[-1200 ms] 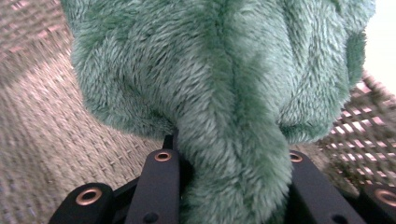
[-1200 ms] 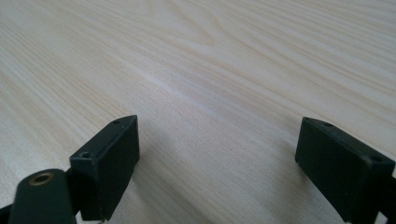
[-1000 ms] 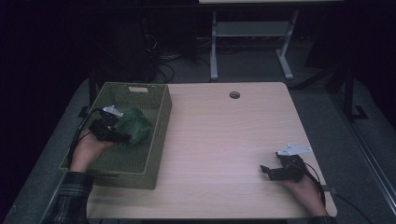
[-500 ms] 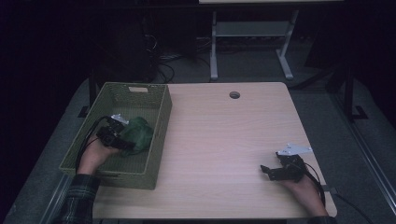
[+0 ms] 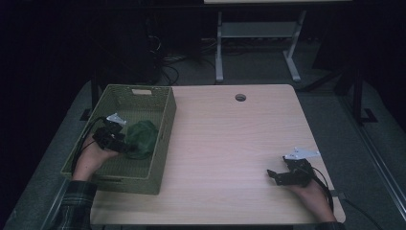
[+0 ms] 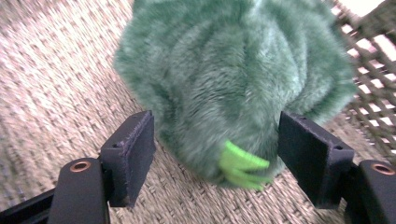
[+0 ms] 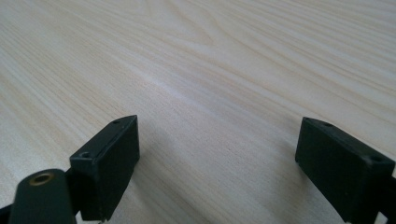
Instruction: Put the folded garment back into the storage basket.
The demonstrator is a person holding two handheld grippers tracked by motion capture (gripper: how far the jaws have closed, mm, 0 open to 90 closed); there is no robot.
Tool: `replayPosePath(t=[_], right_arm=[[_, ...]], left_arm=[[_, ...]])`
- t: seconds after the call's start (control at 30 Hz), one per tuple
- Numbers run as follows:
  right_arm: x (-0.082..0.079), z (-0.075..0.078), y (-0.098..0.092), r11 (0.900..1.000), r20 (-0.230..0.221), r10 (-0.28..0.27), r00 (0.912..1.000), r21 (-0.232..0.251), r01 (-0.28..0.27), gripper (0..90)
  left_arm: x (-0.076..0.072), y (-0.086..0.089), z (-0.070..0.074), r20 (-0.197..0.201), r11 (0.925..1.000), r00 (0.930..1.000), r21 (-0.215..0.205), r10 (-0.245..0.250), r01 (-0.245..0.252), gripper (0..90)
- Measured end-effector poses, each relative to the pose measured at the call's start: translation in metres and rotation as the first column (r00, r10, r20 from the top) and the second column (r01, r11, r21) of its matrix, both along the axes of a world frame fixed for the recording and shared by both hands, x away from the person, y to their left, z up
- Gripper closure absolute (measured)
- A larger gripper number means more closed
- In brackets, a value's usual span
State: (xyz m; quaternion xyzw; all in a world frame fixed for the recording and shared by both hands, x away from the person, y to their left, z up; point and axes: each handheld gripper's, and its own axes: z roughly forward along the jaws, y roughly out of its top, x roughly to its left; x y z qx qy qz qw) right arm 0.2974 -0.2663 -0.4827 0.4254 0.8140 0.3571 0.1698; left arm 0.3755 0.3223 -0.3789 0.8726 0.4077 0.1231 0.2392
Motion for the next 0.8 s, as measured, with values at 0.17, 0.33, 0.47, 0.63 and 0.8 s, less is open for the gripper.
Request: replayPosePath(t=[0.17, 0.33, 0.47, 0.63, 0.8], right_arm=[[0.0, 0.0, 0.0, 1.0, 0.0, 0.0, 1.0, 0.0, 0.0, 13.3], [0.0, 0.0, 0.0, 1.0, 0.0, -0.002, 1.0, 0.0, 0.002, 13.3], [0.0, 0.0, 0.0, 1.0, 0.0, -0.002, 1.0, 0.0, 0.002, 13.3], [0.0, 0.0, 0.0, 1.0, 0.0, -0.002, 1.0, 0.0, 0.002, 13.3], [0.0, 0.0, 0.0, 1.0, 0.0, -0.002, 1.0, 0.0, 0.002, 13.3]], left_arm=[[-0.006, -0.006, 0.019, 0.034, 0.9992, 0.9993, -0.037, -0.017, 0.018, 26.6], [-0.009, -0.02, 0.034, 0.065, 0.9951, 0.9967, -0.083, -0.048, 0.054, 26.5], [-0.012, -0.034, 0.042, 0.087, 0.9884, 0.9937, -0.128, -0.071, 0.082, 26.1], [-0.017, -0.053, 0.052, 0.129, 0.9788, 0.9875, -0.171, -0.09, 0.112, 25.8], [-0.023, -0.075, 0.06, 0.174, 0.9651, 0.9778, -0.212, -0.117, 0.153, 25.9]])
